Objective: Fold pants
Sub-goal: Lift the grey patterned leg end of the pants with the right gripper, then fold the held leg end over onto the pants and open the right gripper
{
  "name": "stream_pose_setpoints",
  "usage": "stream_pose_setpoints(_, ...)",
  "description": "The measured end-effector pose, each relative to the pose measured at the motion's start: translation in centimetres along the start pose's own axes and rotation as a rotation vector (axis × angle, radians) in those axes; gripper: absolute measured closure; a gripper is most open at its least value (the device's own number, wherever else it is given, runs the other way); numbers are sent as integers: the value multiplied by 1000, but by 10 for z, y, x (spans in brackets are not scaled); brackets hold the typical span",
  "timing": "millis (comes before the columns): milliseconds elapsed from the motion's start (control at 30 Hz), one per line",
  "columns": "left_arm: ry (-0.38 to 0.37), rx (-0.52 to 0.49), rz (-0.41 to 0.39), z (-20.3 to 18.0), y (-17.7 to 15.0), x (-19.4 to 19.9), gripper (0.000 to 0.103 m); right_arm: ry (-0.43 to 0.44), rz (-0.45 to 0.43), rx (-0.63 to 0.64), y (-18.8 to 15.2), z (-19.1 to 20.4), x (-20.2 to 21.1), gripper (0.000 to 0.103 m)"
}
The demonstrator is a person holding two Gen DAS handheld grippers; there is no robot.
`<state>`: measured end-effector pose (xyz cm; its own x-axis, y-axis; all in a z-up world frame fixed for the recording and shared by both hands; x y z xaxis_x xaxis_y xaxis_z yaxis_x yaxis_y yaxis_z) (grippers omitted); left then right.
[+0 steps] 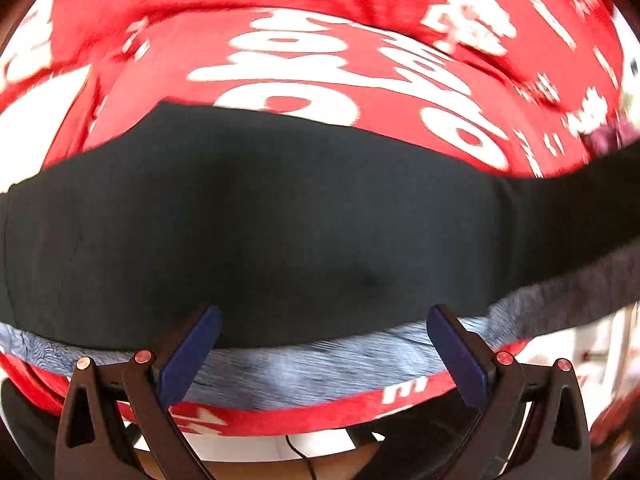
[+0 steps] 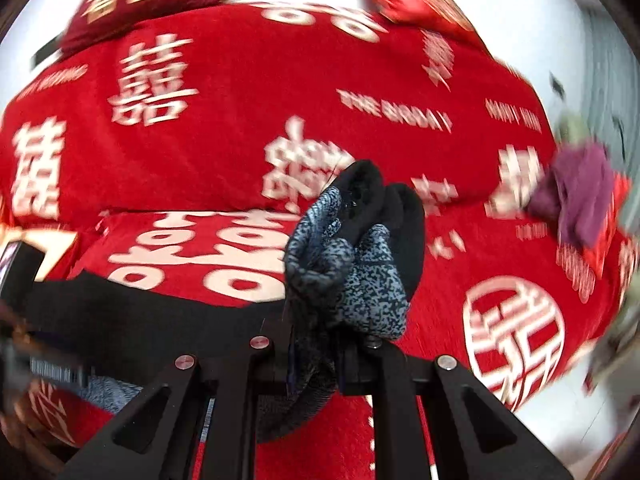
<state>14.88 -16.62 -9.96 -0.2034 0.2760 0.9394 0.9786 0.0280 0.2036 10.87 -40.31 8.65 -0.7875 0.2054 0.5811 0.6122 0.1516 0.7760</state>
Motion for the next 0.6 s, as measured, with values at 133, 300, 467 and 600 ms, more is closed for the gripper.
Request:
stream_pose_setpoints(133, -46, 53, -24, 44, 6, 8, 0, 0, -88, 251, 9, 89, 14, 88)
stream_pose_setpoints(300, -68, 66, -58, 97, 14, 24, 0, 47, -121, 517, -19, 200, 6, 88)
stream_pose_setpoints(467, -58, 76, -45, 130, 10, 20, 0, 68, -146, 743, -57, 281, -9, 88)
stream_pose_setpoints(600, -70, 74, -54, 139, 7, 22, 0, 80, -117, 886, -94, 313, -26, 88)
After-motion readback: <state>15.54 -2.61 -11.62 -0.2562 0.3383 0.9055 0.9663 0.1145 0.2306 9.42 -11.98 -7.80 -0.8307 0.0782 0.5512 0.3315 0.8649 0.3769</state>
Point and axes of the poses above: each gripper's, at about its wrist camera, not at the fingertips, and x roughly against the way its jaws point, z to its left, y to its top, the point moved 7 cm from there along -x, roughly the way its jaws point, and after that the axes turned 2 degrees about -y, right-handed, at the moved point
